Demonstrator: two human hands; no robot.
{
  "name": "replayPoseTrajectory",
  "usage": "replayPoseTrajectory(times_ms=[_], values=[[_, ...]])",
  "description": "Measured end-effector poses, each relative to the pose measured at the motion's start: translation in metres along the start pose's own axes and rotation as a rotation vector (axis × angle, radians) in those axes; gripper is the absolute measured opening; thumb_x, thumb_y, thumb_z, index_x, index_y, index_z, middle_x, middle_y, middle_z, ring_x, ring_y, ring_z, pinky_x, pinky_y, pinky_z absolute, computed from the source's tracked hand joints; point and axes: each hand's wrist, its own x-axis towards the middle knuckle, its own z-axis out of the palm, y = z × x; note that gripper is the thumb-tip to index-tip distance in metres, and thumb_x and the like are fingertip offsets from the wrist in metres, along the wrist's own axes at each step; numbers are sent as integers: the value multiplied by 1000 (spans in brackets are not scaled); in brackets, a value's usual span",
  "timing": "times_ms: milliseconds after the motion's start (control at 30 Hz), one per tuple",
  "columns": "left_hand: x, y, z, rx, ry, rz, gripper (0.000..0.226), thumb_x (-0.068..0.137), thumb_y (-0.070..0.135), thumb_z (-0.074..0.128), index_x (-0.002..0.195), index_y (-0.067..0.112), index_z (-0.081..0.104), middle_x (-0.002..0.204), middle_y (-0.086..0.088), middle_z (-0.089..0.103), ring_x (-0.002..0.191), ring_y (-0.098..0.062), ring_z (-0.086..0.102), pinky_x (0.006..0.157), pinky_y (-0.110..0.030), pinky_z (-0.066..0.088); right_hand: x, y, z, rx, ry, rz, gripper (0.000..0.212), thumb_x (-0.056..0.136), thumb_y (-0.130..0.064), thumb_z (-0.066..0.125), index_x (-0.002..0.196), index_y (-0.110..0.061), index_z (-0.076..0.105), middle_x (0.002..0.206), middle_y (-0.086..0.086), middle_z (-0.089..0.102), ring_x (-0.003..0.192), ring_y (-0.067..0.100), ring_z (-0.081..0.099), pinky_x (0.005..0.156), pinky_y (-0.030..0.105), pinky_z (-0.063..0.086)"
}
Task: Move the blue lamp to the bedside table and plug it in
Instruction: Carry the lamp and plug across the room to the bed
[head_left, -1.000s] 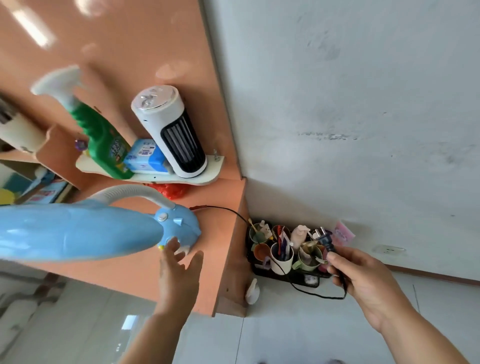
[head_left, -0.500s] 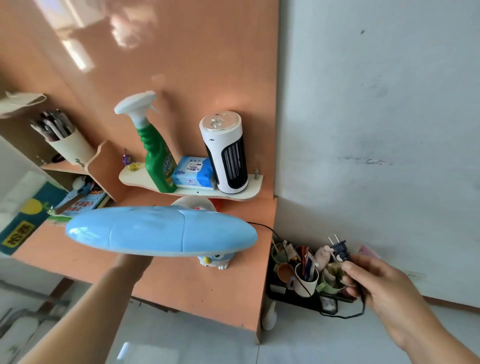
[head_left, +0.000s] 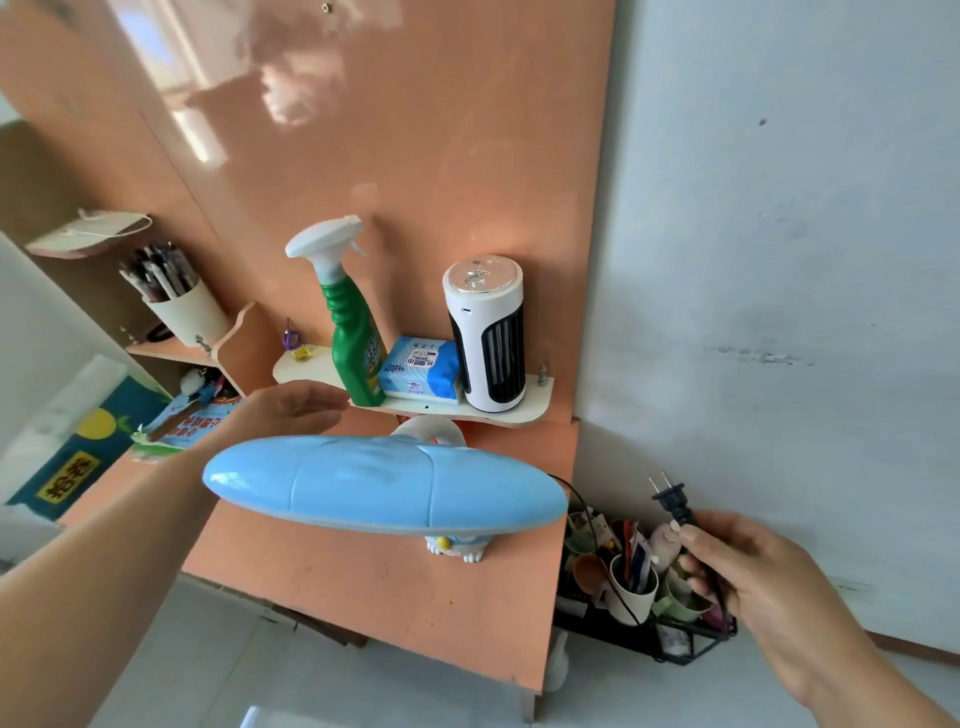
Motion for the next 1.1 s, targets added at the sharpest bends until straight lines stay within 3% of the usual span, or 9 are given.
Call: replayPoseTrajectory(times_ms=[67,200,367,500,700,833,900,1033,1100], values=[[7,4,-1,32,-17,-6,29,84,16,71,91,43,73,106,9,73,103,-9,65,93,-27,44,1,-7,7,1,-4,-6,15,85,-9,67,100,-7,70,74,11,68,67,20,59,66,34,49],[26,6,4,166,-114,89,40,81,18,74,95,55,67,102,25,72,100,12,62,93,-18,43,3,-16,23,8,71,-28,14,85,-8,68,99,-7,69,77,13,68,69,21,59,72,38,50],[57,22,12,367,-305,260,54,78,33,76,115,64,52,121,27,58,109,13,53,96,-17,42,1,-19,47,37,217,-73,11,85,-10,68,96,-10,71,71,11,66,66,25,55,69,38,46],[75,41,17,605,-548,494,65,84,33,67,135,57,35,136,35,36,123,16,31,104,-11,24,-7,-14,76,156,330,-123,5,85,-7,65,89,-9,69,65,10,60,59,21,49,59,32,42],[86,57,36,751,-736,778,68,83,22,67,140,45,37,153,15,30,139,-2,24,110,-19,20,-26,-12,110,176,388,-167,10,89,-4,60,83,2,65,61,6,58,50,15,47,59,32,37],[88,63,48,723,-845,864,46,79,26,69,120,41,55,144,12,45,135,-3,34,103,-9,24,-44,-15,115,216,483,-173,23,84,-6,67,107,-2,65,67,10,57,64,25,44,67,39,38],[87,68,51,711,-861,857,33,77,27,69,104,42,57,133,17,53,127,-1,44,102,-15,32,-54,-14,114,238,524,-170,28,84,-6,68,112,-6,64,72,10,59,67,24,48,65,37,41],[84,78,57,775,-877,847,22,76,28,67,85,45,56,96,21,65,88,5,59,71,-7,45,-72,-10,110,249,581,-163,22,85,-7,67,106,-11,69,76,3,68,71,18,57,66,32,49],[79,83,62,815,-876,849,18,75,26,68,88,35,60,91,15,67,82,-1,60,68,-14,49,-83,-7,107,248,618,-161,18,85,-8,68,103,-12,71,75,0,70,71,16,59,67,32,50]])
